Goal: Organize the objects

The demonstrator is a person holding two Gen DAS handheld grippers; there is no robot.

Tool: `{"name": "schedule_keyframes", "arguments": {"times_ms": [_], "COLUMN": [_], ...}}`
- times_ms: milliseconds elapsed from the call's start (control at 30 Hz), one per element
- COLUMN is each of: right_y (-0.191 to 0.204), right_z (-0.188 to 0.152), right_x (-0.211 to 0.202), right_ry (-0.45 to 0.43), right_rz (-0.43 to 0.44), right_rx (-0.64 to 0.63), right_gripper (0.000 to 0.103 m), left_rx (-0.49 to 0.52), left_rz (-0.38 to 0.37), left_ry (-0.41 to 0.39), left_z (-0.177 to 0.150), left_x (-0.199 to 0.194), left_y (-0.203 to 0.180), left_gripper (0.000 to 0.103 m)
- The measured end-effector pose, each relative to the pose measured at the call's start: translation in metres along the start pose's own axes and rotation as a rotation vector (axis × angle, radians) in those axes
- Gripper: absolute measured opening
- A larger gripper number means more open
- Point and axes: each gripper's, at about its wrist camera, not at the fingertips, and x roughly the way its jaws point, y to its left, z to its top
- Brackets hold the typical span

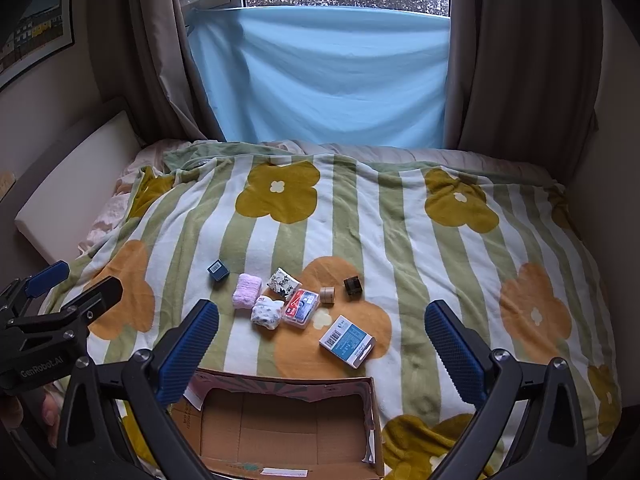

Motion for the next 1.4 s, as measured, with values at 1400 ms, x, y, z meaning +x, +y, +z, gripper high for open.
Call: {"name": "schedule_keyframes", "arguments": {"times_ms": [1400], "right_y": [-0.015], "right_z": [0.007], "right_x": [0.0], "right_ry": [-0.022], "right_rz": [0.038], "right_rx": [0.051], "right_gripper": [0.102], "left_rx": [-0.043], "left_rz": [-0.028], "left_ry": [-0.031], "left_z": [0.021], "left_x": [0.001], "left_y": [0.024], "left_gripper": [0.103]}}
